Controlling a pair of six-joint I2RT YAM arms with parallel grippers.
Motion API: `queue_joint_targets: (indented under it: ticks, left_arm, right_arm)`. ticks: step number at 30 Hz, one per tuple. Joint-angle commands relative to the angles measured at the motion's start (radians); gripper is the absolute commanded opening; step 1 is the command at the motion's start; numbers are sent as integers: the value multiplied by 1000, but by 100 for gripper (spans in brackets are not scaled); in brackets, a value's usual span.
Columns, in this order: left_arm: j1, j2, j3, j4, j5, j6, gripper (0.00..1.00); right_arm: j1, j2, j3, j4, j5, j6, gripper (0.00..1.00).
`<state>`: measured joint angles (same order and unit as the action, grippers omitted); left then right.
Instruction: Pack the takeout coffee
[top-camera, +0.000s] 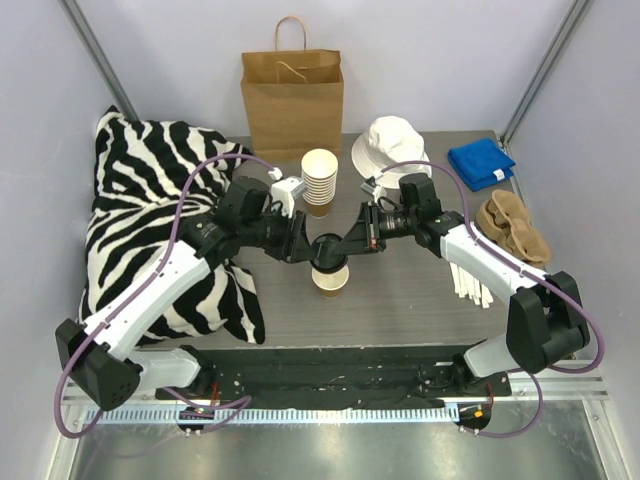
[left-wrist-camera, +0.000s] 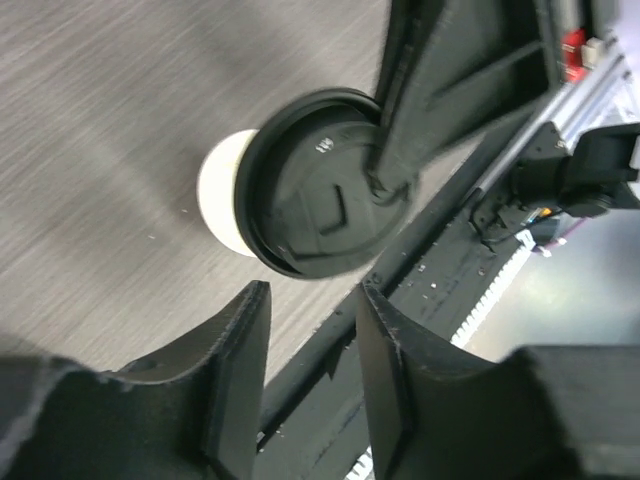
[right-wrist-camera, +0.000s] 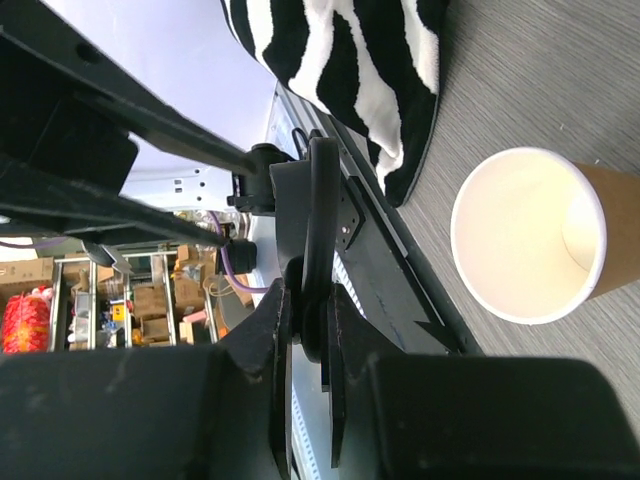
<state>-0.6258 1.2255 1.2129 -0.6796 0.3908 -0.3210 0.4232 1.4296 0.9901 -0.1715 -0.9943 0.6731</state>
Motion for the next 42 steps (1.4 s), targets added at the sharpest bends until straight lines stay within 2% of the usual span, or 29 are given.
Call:
queue_joint_targets:
  ticks: [1, 9, 16, 26, 34, 42]
  left_arm:
    - [1, 31, 51, 0, -40, 20, 41]
    - [1, 58, 42, 35, -23, -1, 39]
    - [1, 60, 11, 81, 23, -30, 31]
    - [3, 75, -18, 110, 42, -53, 29]
    - [6, 75, -36, 124, 46, -69, 22]
    - [8, 88, -44, 134, 22, -84, 27]
  right_arm:
    - [2, -3, 4, 58, -29, 26, 1]
    - [3, -11, -7, 61, -43, 20, 1]
    - [9, -20, -27, 79, -47, 26, 1]
    - [11, -31, -28, 95, -61, 26, 1]
    - [12, -38, -45, 124, -79, 40, 1]
    - [17, -28, -36, 144, -98, 51, 1]
